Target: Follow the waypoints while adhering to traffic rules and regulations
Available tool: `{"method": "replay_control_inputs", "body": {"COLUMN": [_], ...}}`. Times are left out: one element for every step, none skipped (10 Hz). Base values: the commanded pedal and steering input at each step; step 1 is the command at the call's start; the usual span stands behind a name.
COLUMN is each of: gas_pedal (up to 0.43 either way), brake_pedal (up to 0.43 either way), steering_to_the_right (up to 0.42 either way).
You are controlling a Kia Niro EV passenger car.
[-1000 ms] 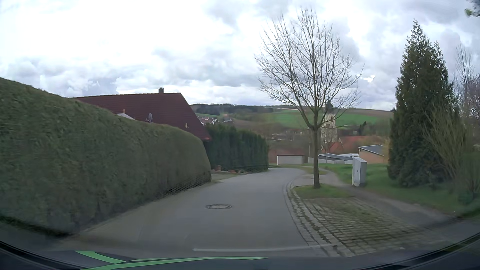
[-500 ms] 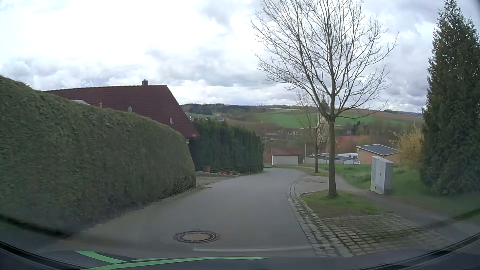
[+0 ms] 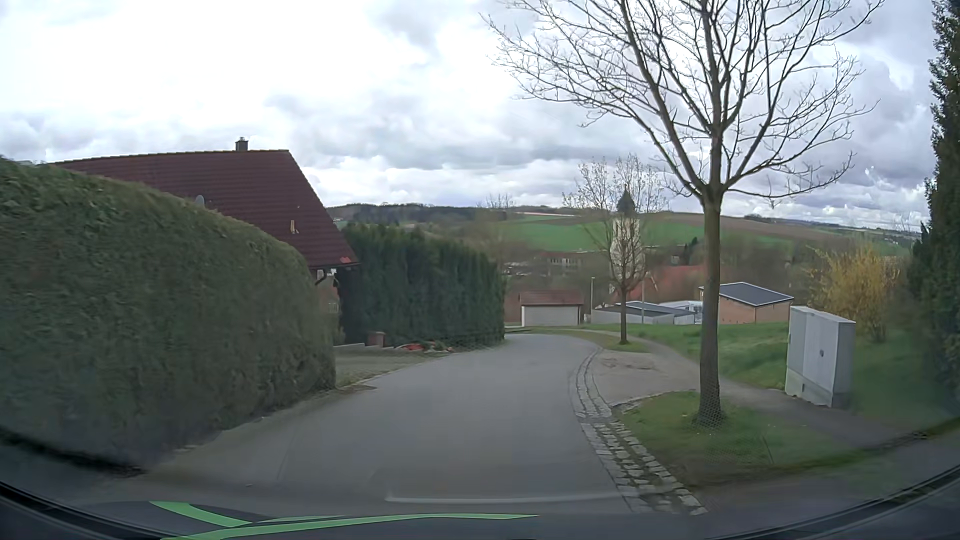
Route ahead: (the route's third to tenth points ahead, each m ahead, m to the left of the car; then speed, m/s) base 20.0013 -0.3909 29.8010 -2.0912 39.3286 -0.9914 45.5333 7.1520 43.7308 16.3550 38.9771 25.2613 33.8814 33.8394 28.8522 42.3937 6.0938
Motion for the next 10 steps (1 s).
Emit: {"method": "replay_control_inputs", "body": {"gas_pedal": [0.0,0.0,0.0,0.0,0.0,0.0,0.0,0.0,0.0,0.0], "brake_pedal": [0.28,0.28,0.293,0.293,0.293,0.293,0.293,0.293,0.299,0.305], "steering_to_the_right": [0.075,0.08,0.082,0.083,0.085,0.087,0.09,0.097,0.105,0.106]}}
